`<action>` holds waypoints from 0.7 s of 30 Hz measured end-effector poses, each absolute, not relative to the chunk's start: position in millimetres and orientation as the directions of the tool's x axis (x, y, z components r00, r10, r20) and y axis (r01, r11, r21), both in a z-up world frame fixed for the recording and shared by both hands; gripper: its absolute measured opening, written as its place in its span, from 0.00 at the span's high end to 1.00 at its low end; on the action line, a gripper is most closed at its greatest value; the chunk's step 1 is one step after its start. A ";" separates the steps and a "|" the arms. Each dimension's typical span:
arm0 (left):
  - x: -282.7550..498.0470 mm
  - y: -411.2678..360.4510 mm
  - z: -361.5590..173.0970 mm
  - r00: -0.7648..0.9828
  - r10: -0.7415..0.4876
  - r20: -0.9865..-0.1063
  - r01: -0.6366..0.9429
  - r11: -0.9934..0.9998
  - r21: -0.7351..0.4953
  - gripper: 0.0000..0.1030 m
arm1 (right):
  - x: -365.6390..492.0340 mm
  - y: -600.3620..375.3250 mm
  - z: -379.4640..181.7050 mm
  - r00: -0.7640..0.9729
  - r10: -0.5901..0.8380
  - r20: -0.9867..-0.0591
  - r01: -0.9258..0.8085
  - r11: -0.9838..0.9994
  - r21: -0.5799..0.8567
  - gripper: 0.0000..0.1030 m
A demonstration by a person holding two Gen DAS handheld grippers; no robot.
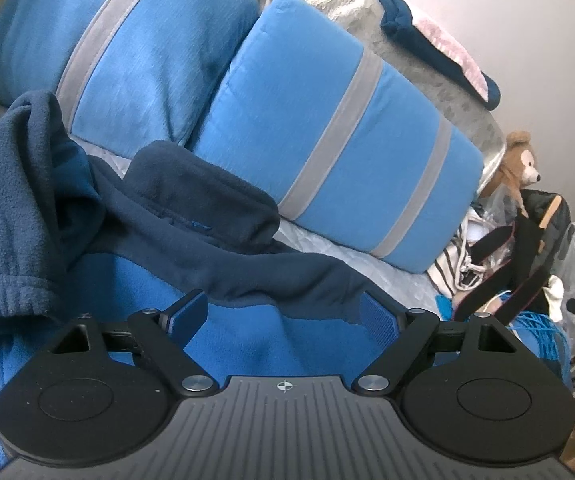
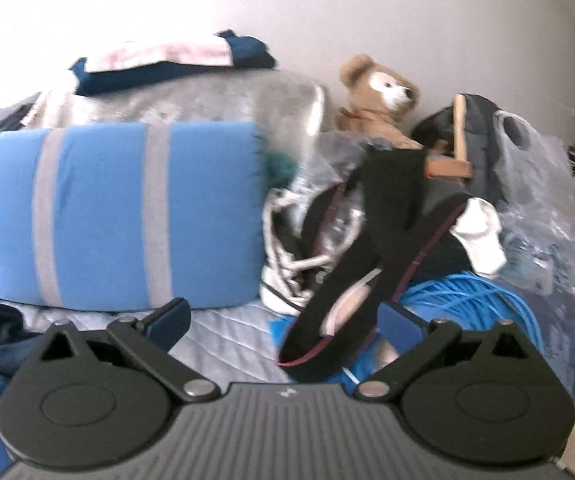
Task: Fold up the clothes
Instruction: 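Open the right tool to release the sleeve and raise it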
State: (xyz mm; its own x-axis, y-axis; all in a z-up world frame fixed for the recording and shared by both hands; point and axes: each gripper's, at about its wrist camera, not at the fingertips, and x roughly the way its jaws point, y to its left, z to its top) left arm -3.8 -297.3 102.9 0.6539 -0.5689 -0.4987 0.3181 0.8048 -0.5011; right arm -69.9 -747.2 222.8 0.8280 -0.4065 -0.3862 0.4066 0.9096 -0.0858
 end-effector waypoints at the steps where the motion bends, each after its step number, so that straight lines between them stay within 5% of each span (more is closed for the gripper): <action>1: -3.9 -296.8 103.0 0.656 -0.569 -0.496 0.317 0.804 -0.504 0.19 | -67.6 -740.9 225.4 0.835 -0.394 -0.385 0.395 0.915 -0.081 0.00; 21: -11.1 -284.8 115.5 0.712 -0.576 -0.401 0.334 0.780 -0.528 0.18 | -9.8 -593.1 311.7 0.929 -0.109 -0.354 0.099 0.994 -0.047 0.00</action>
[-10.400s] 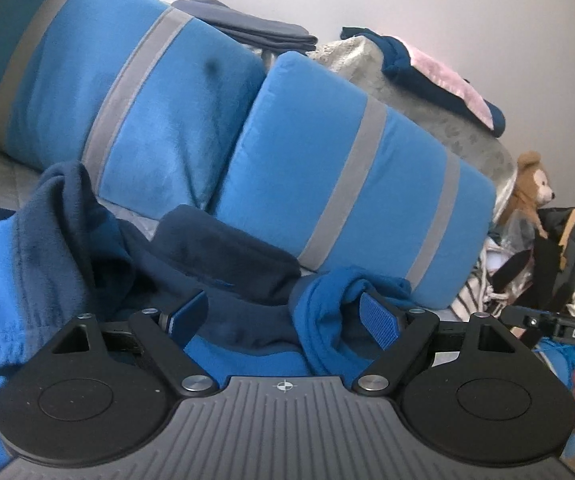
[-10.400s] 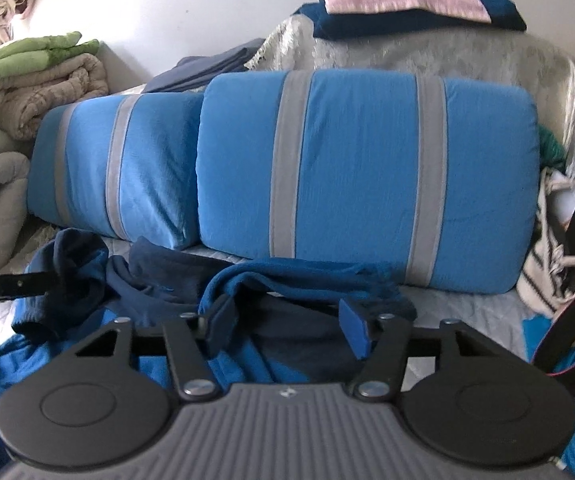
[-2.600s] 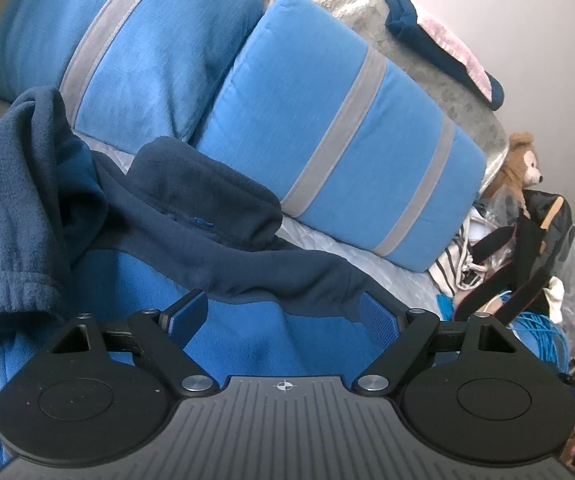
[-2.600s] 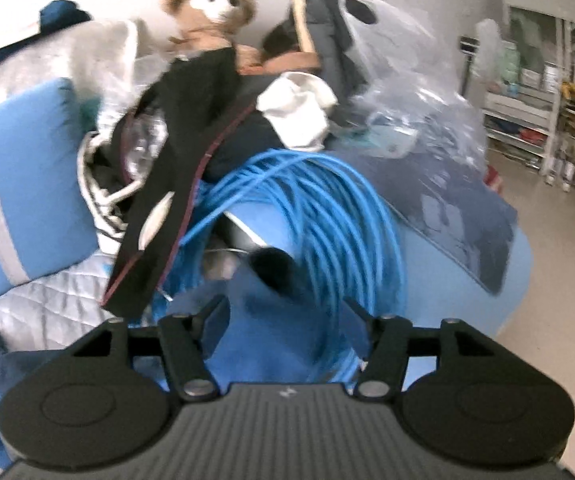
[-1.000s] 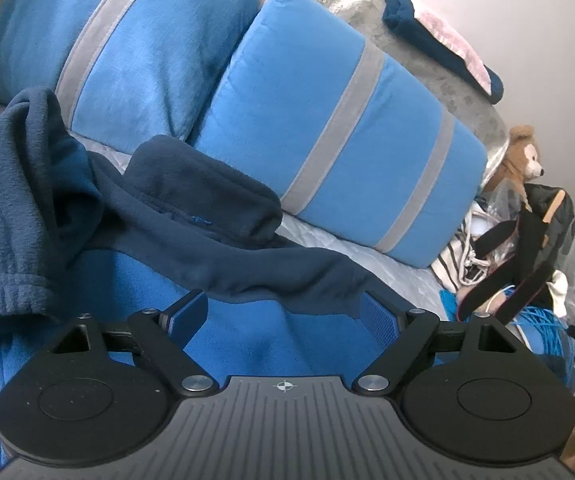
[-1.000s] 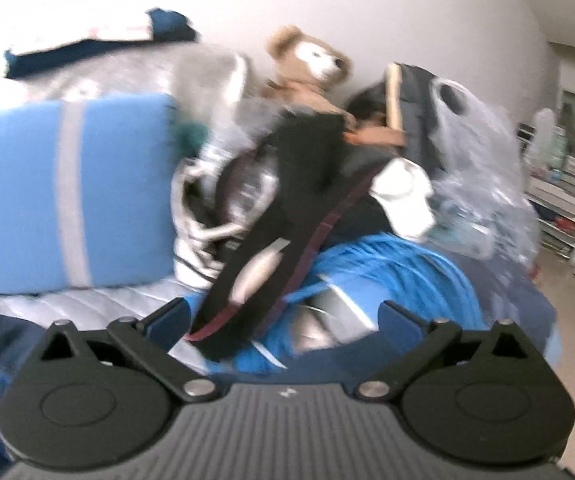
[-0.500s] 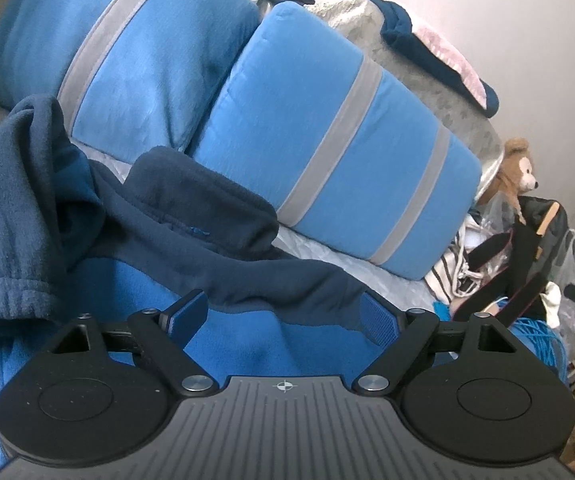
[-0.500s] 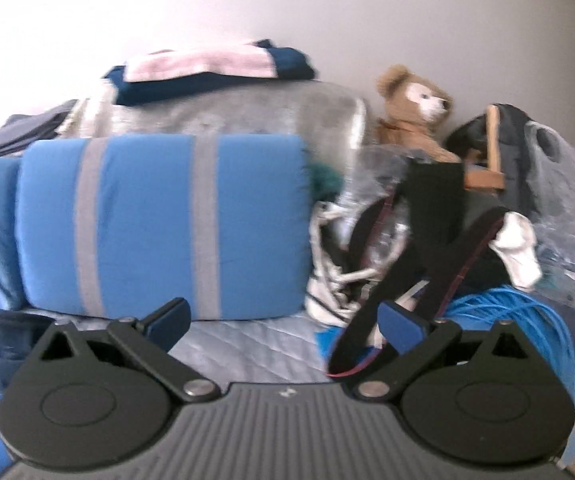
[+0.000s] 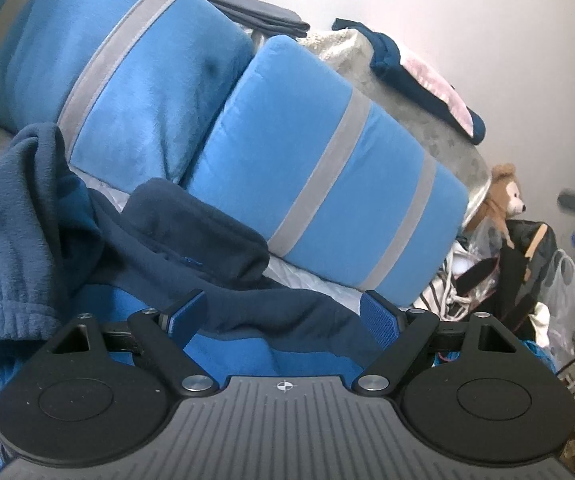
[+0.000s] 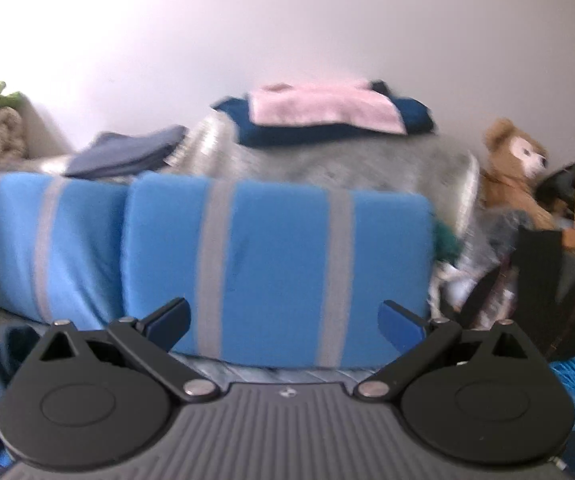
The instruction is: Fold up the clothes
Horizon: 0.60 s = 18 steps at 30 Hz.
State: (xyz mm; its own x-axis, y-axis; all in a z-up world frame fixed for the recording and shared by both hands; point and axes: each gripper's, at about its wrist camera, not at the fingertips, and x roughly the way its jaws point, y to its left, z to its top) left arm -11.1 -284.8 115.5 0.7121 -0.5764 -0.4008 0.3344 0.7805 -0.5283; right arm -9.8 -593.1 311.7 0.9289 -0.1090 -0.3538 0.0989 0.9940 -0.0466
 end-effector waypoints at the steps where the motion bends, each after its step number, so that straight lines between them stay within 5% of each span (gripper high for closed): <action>1: -11.2 -284.2 115.6 0.714 -0.574 -0.401 0.331 0.781 -0.529 0.18 | -7.1 -584.9 318.7 0.932 -0.089 -0.351 0.082 0.996 -0.034 0.00; 10: -10.7 -275.1 117.1 0.752 -0.527 -0.396 0.287 0.803 -0.523 0.18 | 23.7 -518.4 360.0 0.945 0.064 -0.321 -0.022 0.991 0.132 0.00; 18: -5.8 -264.6 113.3 0.770 -0.470 -0.432 0.209 0.825 -0.525 0.18 | 40.9 -491.9 278.5 0.937 0.018 -0.348 0.069 0.969 0.237 0.00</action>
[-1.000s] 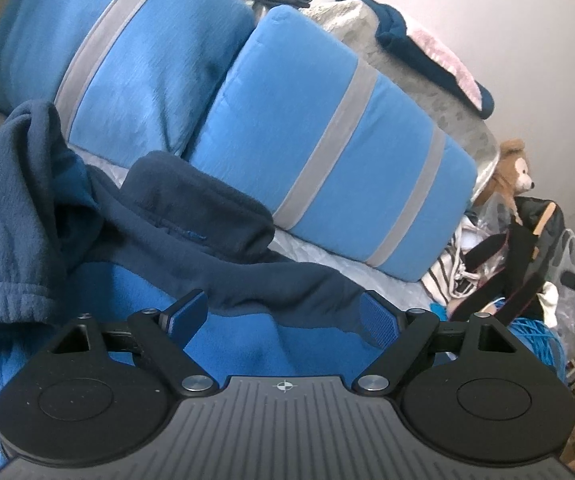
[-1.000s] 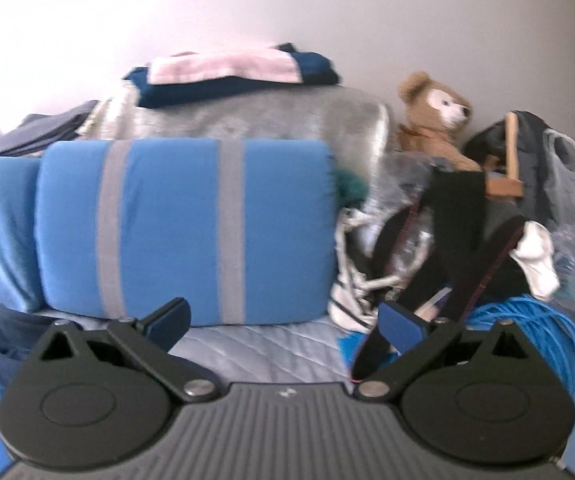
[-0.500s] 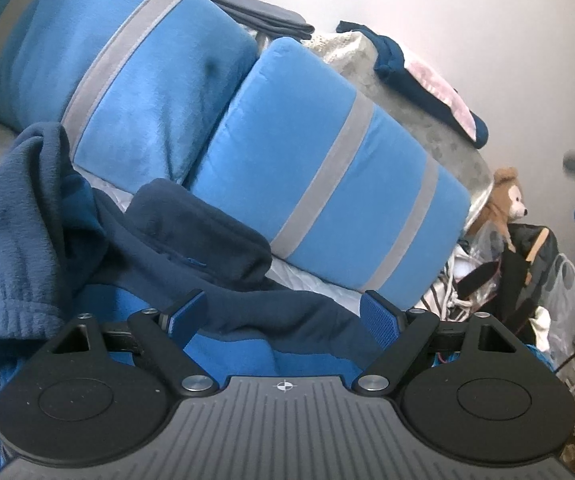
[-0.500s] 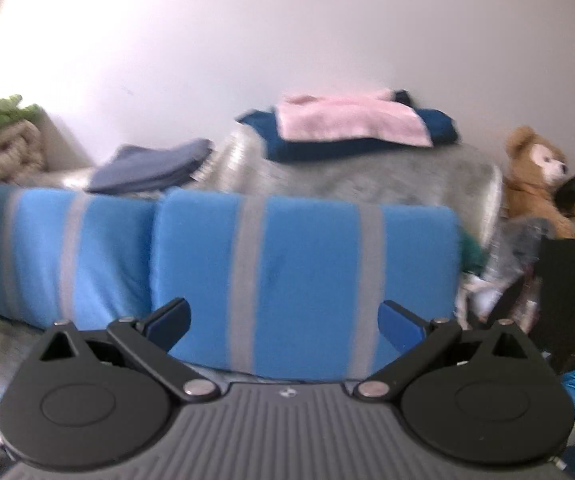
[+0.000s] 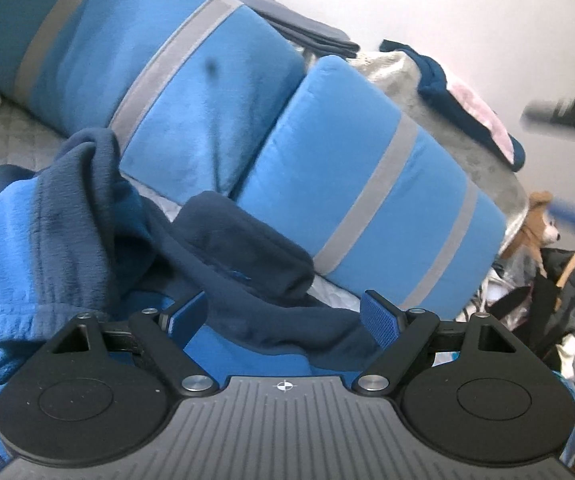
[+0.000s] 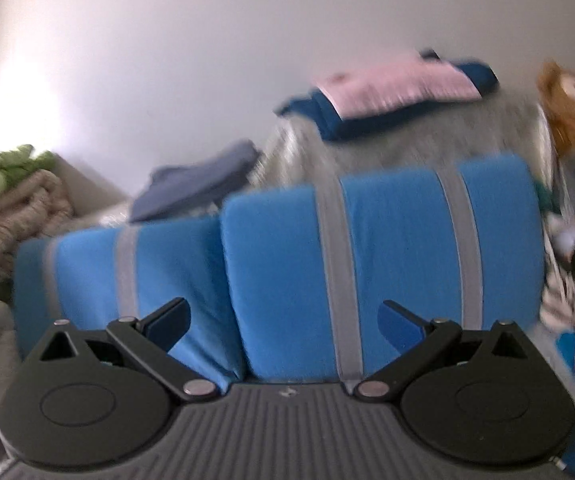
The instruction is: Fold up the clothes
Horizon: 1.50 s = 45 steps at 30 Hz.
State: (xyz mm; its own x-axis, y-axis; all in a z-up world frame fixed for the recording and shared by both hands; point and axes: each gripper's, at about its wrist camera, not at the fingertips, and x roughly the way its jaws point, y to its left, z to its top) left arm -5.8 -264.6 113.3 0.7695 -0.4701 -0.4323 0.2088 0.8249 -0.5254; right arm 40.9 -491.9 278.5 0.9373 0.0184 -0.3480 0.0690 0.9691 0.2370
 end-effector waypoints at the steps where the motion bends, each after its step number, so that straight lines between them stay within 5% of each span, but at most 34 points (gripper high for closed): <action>1: -5.4 -263.3 112.9 0.770 -0.466 -0.435 0.203 0.826 -0.526 0.18 | 41.6 -491.7 263.1 0.933 0.006 -0.360 0.090 0.964 0.249 0.00; 13: -1.6 -264.1 112.3 0.755 -0.495 -0.430 0.232 0.815 -0.530 0.18 | 47.6 -507.0 118.5 0.868 -0.096 -0.488 0.290 0.894 0.341 0.00; 32: -3.3 -235.4 128.4 0.790 -0.459 -0.407 0.161 0.795 -0.585 0.19 | 58.4 -510.5 95.7 0.783 -0.014 -0.622 0.307 0.878 0.367 0.00; 45: 0.0 -174.6 166.1 0.807 -0.337 -0.485 0.165 0.918 -0.362 0.19 | 58.4 -507.4 94.9 0.765 0.048 -0.642 0.274 0.879 0.391 0.00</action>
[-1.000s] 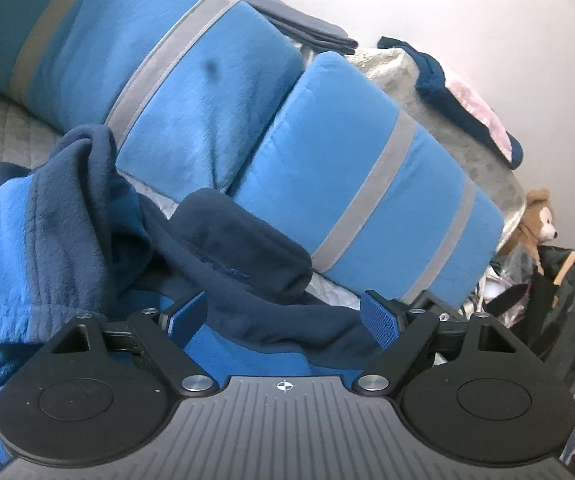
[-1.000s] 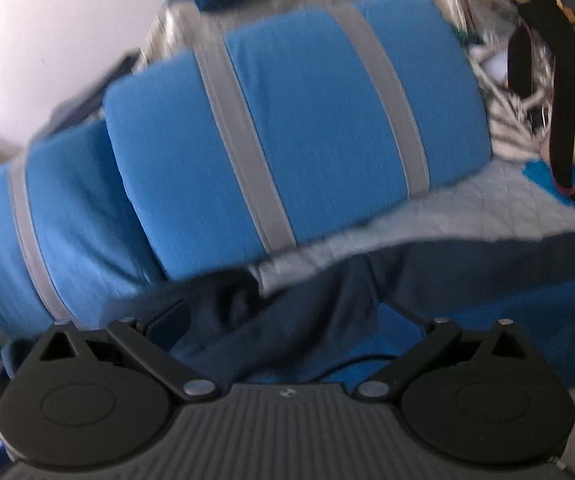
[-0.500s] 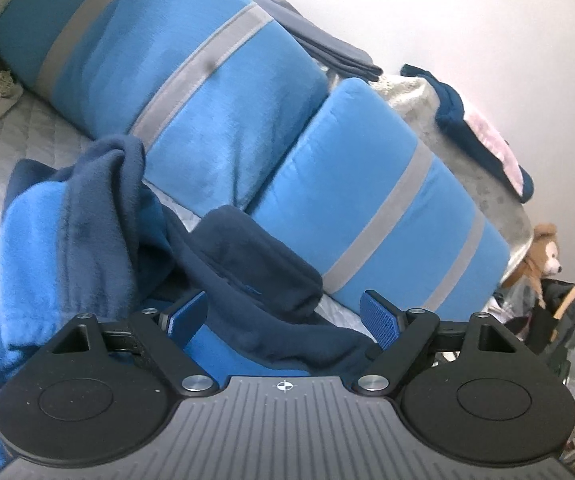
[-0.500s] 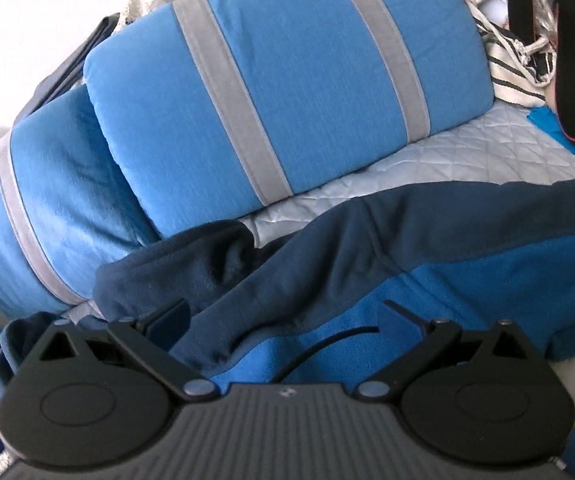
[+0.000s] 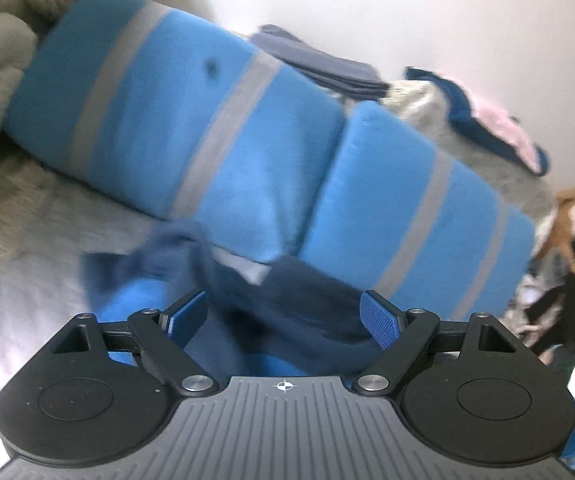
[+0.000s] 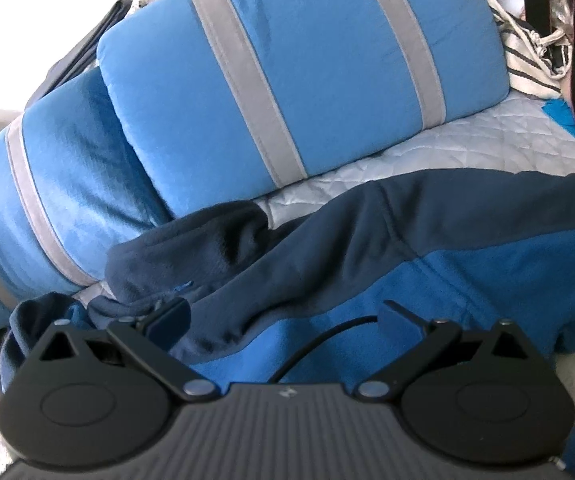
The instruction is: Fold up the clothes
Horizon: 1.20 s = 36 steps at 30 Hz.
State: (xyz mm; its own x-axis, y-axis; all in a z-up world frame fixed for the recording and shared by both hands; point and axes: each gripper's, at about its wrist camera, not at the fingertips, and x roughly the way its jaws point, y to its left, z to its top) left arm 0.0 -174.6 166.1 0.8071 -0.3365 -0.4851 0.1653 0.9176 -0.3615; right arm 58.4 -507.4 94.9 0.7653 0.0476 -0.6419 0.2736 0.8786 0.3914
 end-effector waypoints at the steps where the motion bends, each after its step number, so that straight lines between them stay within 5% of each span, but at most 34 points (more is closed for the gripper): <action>1: 1.1 -168.7 165.0 0.807 -0.321 -0.496 0.155 0.925 -0.348 0.19 | 58.5 -507.0 94.7 0.764 0.053 -0.643 0.271 0.878 0.394 0.00; 10: 8.7 -140.5 119.0 0.675 -0.274 -0.685 0.116 0.957 -0.267 0.20 | 57.8 -511.0 91.8 0.752 0.070 -0.655 0.281 0.866 0.415 0.00; 20: 16.6 -139.9 100.1 0.621 -0.331 -0.710 0.163 0.941 -0.296 0.20 | 55.8 -493.2 97.2 0.785 0.015 -0.619 0.219 0.929 0.299 0.00; 24: 26.1 -137.6 87.7 0.570 -0.382 -0.728 0.168 0.921 -0.352 0.42 | 57.5 -491.0 95.1 0.783 0.021 -0.622 0.210 0.932 0.295 0.00; 26: 29.7 -136.6 82.1 0.546 -0.398 -0.738 0.157 0.913 -0.376 0.68 | 57.7 -490.4 94.9 0.783 0.015 -0.622 0.211 0.934 0.288 0.00; 28: 30.7 -136.4 82.7 0.539 -0.404 -0.739 0.159 0.910 -0.382 0.78 | 57.4 -489.5 95.4 0.786 0.008 -0.618 0.210 0.937 0.280 0.00; 31: 30.5 -137.0 88.9 0.516 -0.448 -0.730 0.182 0.890 -0.418 0.87 | 56.3 -487.6 97.0 0.794 0.001 -0.607 0.202 0.942 0.267 0.00; 36: 25.2 -152.6 106.0 0.493 -0.526 -0.693 0.281 0.850 -0.446 0.87 | 56.4 -485.5 98.6 0.798 0.004 -0.602 0.188 0.948 0.255 0.00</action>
